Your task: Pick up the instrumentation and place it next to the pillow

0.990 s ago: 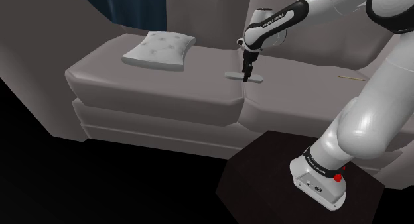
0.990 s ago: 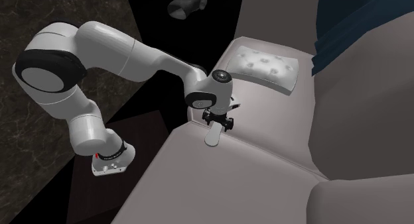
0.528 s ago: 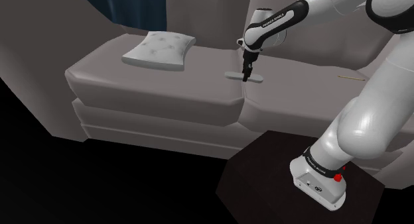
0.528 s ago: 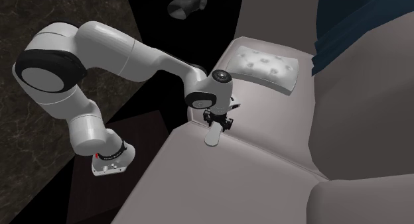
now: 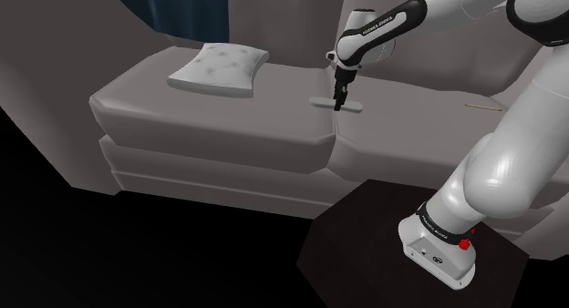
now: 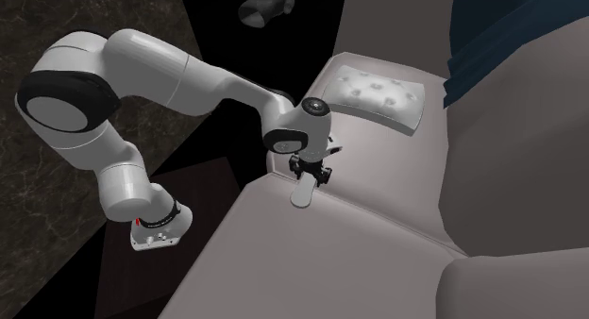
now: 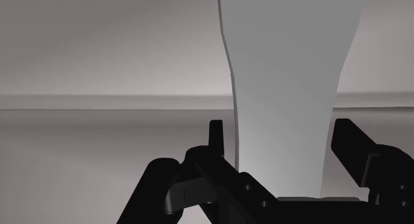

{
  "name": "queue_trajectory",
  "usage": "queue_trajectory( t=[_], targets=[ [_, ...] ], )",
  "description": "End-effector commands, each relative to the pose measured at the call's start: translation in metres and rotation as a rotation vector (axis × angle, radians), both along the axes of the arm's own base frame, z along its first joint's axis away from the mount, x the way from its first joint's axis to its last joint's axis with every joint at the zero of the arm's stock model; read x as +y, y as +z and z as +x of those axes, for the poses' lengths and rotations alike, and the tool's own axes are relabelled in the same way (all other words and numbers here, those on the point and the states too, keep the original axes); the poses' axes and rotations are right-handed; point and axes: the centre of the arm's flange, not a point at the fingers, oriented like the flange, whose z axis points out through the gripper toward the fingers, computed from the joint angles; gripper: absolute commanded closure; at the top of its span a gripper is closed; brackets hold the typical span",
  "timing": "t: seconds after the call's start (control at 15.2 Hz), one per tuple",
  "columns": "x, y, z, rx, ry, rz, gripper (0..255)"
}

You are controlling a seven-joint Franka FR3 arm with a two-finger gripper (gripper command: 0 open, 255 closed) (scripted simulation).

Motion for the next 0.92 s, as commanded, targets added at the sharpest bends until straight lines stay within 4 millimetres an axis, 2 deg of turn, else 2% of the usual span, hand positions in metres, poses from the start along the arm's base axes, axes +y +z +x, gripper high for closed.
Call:
queue_trajectory(
  t=[0.0,0.86],
  targets=[
    [0.000,0.009,0.001,0.000,0.000,0.000,255],
    [0.000,0.077,0.001,0.000,0.000,0.000,255]
  ],
)
